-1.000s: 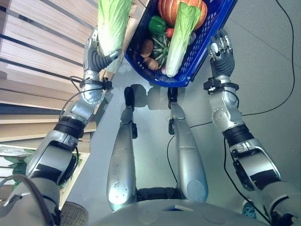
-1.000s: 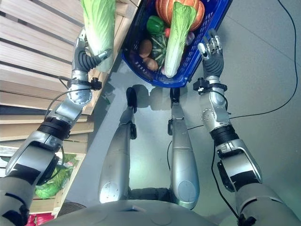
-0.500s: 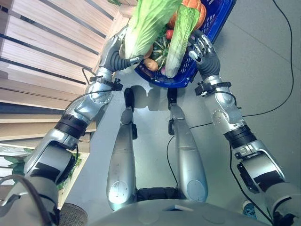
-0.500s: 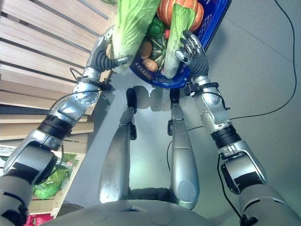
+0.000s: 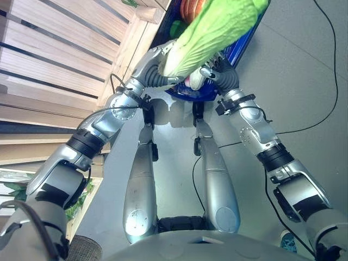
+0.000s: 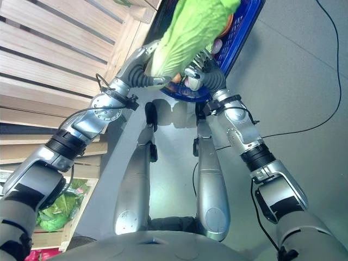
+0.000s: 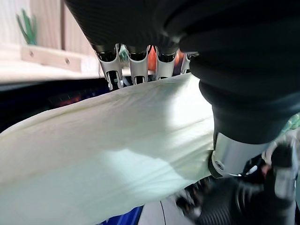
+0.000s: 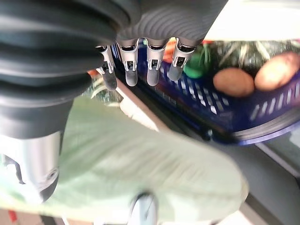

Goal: Pick up fruits and vegetables into the basket

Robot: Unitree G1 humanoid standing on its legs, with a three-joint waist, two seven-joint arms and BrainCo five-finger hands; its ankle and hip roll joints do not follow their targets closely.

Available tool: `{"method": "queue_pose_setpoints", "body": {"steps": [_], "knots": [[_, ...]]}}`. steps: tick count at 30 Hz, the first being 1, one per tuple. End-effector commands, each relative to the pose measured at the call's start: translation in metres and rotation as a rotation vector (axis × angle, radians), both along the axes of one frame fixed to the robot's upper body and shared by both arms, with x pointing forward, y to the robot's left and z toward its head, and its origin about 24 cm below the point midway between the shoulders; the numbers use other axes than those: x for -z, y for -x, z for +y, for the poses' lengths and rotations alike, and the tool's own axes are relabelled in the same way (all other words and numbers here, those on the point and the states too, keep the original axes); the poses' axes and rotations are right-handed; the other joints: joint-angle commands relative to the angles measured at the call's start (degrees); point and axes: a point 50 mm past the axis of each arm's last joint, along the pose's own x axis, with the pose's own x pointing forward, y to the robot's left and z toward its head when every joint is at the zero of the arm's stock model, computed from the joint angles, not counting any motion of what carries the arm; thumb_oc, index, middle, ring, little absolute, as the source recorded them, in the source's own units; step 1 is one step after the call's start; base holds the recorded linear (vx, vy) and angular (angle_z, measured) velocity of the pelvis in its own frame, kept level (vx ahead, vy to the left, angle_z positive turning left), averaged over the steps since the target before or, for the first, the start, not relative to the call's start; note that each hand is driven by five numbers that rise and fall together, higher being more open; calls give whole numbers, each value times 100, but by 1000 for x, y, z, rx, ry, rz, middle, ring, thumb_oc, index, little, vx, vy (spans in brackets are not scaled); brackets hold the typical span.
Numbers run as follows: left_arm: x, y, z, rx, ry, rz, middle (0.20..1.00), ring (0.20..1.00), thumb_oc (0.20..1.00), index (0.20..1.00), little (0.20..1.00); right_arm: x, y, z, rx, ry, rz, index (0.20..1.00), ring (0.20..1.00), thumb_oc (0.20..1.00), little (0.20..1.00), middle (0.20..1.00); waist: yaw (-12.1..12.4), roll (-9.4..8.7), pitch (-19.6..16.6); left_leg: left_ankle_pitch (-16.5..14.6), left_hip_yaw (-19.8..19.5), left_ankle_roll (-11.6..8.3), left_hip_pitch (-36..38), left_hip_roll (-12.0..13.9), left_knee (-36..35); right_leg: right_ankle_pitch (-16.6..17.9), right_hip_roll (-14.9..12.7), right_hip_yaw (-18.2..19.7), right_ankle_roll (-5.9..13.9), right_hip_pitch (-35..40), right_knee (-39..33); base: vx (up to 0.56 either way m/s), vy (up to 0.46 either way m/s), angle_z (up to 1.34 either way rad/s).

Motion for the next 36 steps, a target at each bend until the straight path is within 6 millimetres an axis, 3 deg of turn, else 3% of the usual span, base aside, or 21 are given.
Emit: {"method": "queue_pose_setpoints", "body": {"steps": [1,15,25,36], "knots": [[-25,23,-26,206,5,-123,200,200,200,200,200,-30,13,9,-95,-73,-130,1000,1000,1000,1000,1000,18,56,-146,-308,160,136,7,-310,154,-265,219,-402,198,328,108,0,0,0],[-13,18,-22,167,-48,-33,200,200,200,200,200,-45,19,3,-107,-172,-203,1000,1000,1000,1000,1000,22,24,-146,-364,171,152,6,-296,171,-261,219,-397,233,303,127,0,0,0],[-8,14,-7,127,-66,1,200,200,200,200,200,-45,21,-9,-282,-342,-149,1000,1000,1000,1000,1000,55,-5,-146,-385,145,154,-6,-298,199,-269,195,-444,249,314,132,0,0,0],[-9,13,-5,126,-120,22,200,200,200,200,200,-49,26,-12,-409,-466,-161,1000,1000,1000,1000,1000,40,-36,-146,-389,110,168,-58,-308,201,-200,174,-472,277,275,73,0,0,0]]}}
